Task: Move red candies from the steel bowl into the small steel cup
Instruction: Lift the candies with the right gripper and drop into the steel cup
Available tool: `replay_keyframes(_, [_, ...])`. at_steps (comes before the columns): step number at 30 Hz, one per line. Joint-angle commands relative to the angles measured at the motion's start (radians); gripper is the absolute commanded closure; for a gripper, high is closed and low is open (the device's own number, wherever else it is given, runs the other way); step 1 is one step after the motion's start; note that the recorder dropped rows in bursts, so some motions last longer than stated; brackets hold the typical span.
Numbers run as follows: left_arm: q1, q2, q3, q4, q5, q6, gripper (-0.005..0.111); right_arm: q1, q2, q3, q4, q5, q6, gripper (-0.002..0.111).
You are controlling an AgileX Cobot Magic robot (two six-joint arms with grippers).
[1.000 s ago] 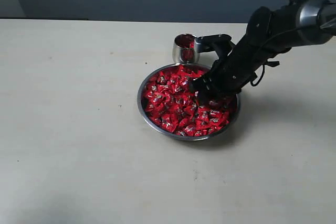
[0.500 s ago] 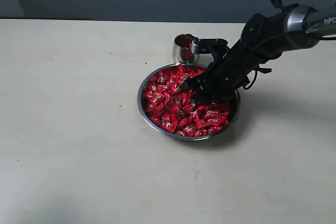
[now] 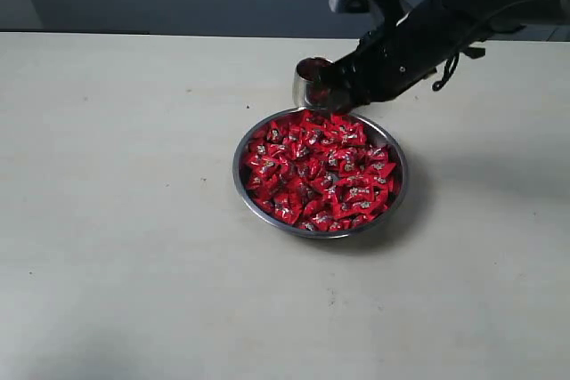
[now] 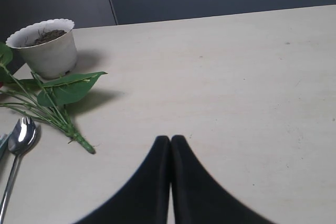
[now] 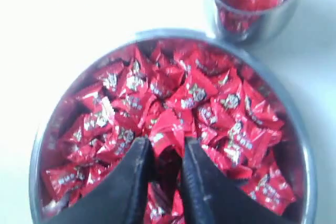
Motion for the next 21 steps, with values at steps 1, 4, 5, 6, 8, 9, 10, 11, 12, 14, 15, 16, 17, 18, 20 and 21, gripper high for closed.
replay_keyframes(1, [-0.001,-0.004,0.006,-0.005,-0.006,-0.004,0.106,-0.003,0.023,-0.117,-0.056,-0.011,0.003,0.108])
replay_keyframes(4, [-0.001,-0.004,0.006,-0.005,-0.006,-0.004,0.106,-0.003,0.083,-0.223,-0.096,-0.011,0.042,0.108])
replay_keyframes(5, [-0.001,-0.004,0.006,-0.005,-0.006,-0.004,0.106,-0.003,0.109,-0.263,-0.116,-0.009,0.064,0.108])
replay_keyframes(6, [-0.001,-0.004,0.006,-0.005,-0.006,-0.004,0.106,-0.003,0.137,-0.302,-0.134,-0.009,0.080,0.108])
replay_keyframes(8, [-0.001,-0.004,0.006,-0.005,-0.006,-0.004,0.106,-0.003,0.196,-0.376,-0.165,-0.007,0.103,0.108])
replay_keyframes(9, [-0.001,-0.004,0.006,-0.005,-0.006,-0.004,0.106,-0.005,0.221,-0.403,-0.179,-0.007,0.114,0.108])
replay_keyframes(10, [-0.001,-0.004,0.006,-0.005,-0.006,-0.004,0.106,-0.005,0.251,-0.435,-0.185,-0.007,0.116,0.108])
replay_keyframes(11, [-0.001,-0.004,0.006,-0.005,-0.006,-0.004,0.106,-0.005,0.281,-0.465,-0.185,-0.007,0.116,0.108])
replay_keyframes(12, [-0.001,-0.004,0.006,-0.005,-0.006,-0.004,0.106,-0.005,0.305,-0.488,-0.185,-0.010,0.116,0.108])
replay_keyframes(14, [-0.001,-0.004,0.006,-0.005,-0.006,-0.004,0.106,-0.005,0.363,-0.537,-0.185,-0.017,0.116,0.108])
replay_keyframes(15, [-0.001,-0.004,0.006,-0.005,-0.006,-0.004,0.106,-0.005,0.388,-0.555,-0.185,-0.017,0.116,0.108])
replay_keyframes(16, [-0.001,-0.004,0.006,-0.005,-0.006,-0.004,0.106,-0.005,0.411,-0.574,-0.185,-0.015,0.116,0.107])
replay_keyframes(17, [-0.001,-0.004,0.006,-0.005,-0.006,-0.004,0.106,-0.005,0.429,-0.589,-0.185,-0.011,0.116,0.105])
replay_keyframes(18, [-0.001,-0.004,0.006,-0.005,-0.006,-0.004,0.106,-0.005,0.440,-0.600,-0.185,-0.008,0.116,0.102])
replay_keyframes(20, [-0.001,-0.004,0.006,-0.005,-0.006,-0.004,0.106,-0.005,0.461,-0.616,-0.187,0.004,0.116,0.089])
replay_keyframes(21, [-0.001,-0.004,0.006,-0.005,-0.006,-0.004,0.106,-0.005,0.463,-0.620,-0.189,0.012,0.116,0.080])
